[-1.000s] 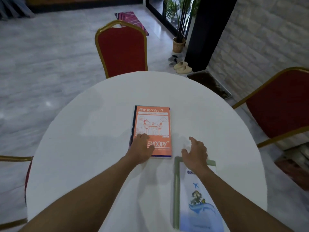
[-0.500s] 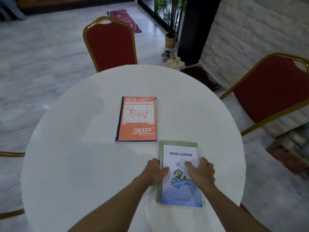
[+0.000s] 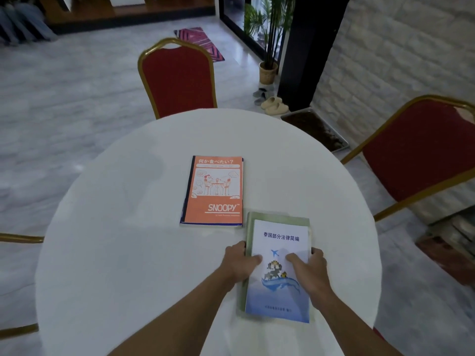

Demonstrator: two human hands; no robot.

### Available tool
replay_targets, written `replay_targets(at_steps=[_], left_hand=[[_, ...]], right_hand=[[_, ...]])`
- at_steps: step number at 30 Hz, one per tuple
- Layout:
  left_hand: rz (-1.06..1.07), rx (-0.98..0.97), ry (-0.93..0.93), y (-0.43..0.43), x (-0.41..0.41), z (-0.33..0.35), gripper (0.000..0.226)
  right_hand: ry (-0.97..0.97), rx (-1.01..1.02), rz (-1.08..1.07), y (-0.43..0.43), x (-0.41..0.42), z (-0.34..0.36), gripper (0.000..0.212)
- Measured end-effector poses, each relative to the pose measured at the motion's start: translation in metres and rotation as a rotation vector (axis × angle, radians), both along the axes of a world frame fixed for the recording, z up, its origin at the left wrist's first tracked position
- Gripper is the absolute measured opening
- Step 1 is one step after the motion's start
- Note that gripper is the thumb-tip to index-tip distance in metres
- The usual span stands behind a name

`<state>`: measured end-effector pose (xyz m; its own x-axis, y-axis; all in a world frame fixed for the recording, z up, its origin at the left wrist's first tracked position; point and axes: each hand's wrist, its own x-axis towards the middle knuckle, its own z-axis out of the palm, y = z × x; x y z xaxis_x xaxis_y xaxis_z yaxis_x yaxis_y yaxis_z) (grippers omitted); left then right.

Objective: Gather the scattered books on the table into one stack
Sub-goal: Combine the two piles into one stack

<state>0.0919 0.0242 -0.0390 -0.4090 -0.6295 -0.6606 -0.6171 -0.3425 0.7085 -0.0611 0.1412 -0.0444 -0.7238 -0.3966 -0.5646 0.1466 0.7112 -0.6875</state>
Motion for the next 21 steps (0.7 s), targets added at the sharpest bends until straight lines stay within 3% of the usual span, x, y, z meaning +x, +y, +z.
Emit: replay_targets(at_steps=[4, 8, 12, 21], left_hand=[[0.093, -0.172, 0.070, -0.035, 0.003, 0.023, 0.030], [0.107, -0.397, -0.035, -0.085, 0.011, 0.038, 0.028], [0.224, -0.438, -0.067, -0.134, 0.022, 0.037, 0.027], [0.255, -0.501, -0.078, -0.220, 0.030, 0.013, 0.026]], right_hand=[[0.007, -0.113, 0.019, -0.038, 0.004, 0.014, 0.043], [0.006, -0.211, 0.085, -0.095, 0.014, 0.028, 0.032], [-0.029, -0.250, 0.150, -0.152, 0.022, 0.033, 0.027], [0.012, -0.281, 0.202, -0.243, 0.031, 0.015, 0.023]])
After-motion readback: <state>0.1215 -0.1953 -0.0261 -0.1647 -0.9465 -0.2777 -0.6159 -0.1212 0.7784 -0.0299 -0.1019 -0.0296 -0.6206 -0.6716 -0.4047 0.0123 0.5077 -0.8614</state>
